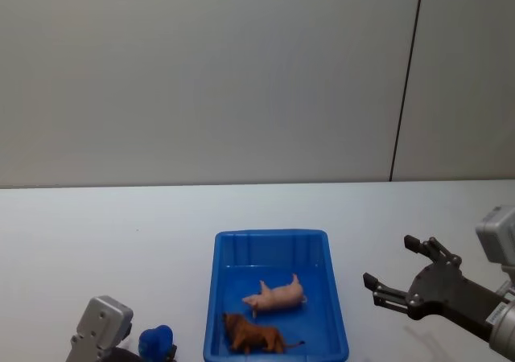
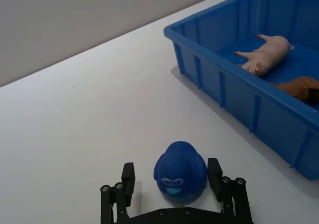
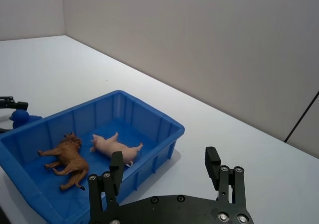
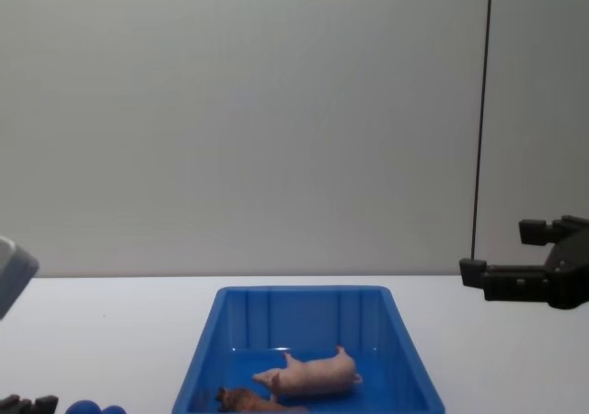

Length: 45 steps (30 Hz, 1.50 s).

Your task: Pick up the two dolls from the table and place them into the box.

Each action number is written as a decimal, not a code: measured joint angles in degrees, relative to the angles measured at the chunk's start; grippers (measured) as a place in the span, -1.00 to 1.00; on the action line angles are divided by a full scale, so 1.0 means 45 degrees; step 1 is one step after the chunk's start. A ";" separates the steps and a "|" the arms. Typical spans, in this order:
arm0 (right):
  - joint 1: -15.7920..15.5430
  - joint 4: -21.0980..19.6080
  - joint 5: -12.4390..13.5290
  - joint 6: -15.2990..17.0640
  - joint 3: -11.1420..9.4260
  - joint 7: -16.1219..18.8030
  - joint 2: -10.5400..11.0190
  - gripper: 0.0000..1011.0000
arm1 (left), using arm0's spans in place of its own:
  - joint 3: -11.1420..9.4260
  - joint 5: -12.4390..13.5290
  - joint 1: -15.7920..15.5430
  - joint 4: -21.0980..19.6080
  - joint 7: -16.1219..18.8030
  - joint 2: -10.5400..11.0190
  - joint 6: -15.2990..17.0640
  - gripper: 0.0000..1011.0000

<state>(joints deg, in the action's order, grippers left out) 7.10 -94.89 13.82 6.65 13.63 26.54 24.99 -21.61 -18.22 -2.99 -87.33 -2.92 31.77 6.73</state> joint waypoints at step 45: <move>0.0000 0.0002 -0.0002 0.0002 0.0001 0.0001 0.0000 0.98 | 0.0096 0.1598 -0.2712 0.0122 -0.2923 -0.1543 -0.1277 0.02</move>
<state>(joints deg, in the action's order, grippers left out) 7.10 -94.88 13.81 6.66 13.63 26.54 24.99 -21.18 -11.03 -15.19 -86.78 -16.08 24.83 0.98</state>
